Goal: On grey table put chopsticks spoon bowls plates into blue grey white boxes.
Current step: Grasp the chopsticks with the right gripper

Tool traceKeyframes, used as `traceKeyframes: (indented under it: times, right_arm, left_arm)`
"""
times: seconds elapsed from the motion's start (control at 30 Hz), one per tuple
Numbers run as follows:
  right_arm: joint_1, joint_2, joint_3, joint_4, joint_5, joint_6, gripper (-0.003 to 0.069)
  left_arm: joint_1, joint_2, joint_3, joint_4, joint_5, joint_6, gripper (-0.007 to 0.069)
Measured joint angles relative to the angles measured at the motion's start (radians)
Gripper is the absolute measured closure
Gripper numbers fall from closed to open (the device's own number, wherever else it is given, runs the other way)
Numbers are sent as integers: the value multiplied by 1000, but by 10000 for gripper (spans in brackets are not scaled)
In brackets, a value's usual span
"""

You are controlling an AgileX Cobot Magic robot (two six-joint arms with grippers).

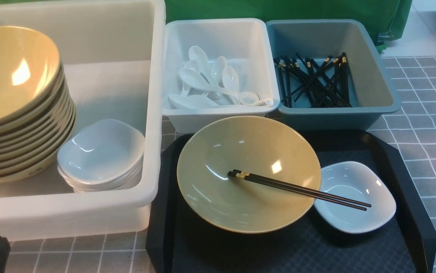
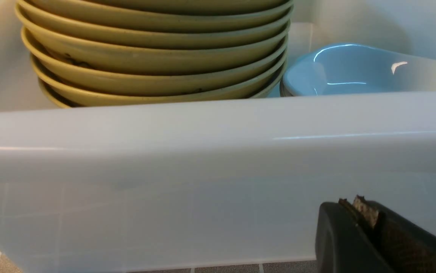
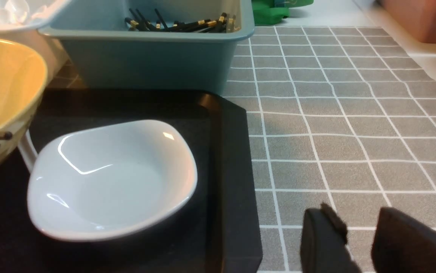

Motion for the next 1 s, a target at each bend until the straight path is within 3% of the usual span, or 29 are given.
traceKeyframes:
  times: [1.0]
  right_arm:
    - [0, 0, 0, 0, -13, 0, 421]
  left_arm:
    - [0, 0, 1, 1, -22, 0, 633]
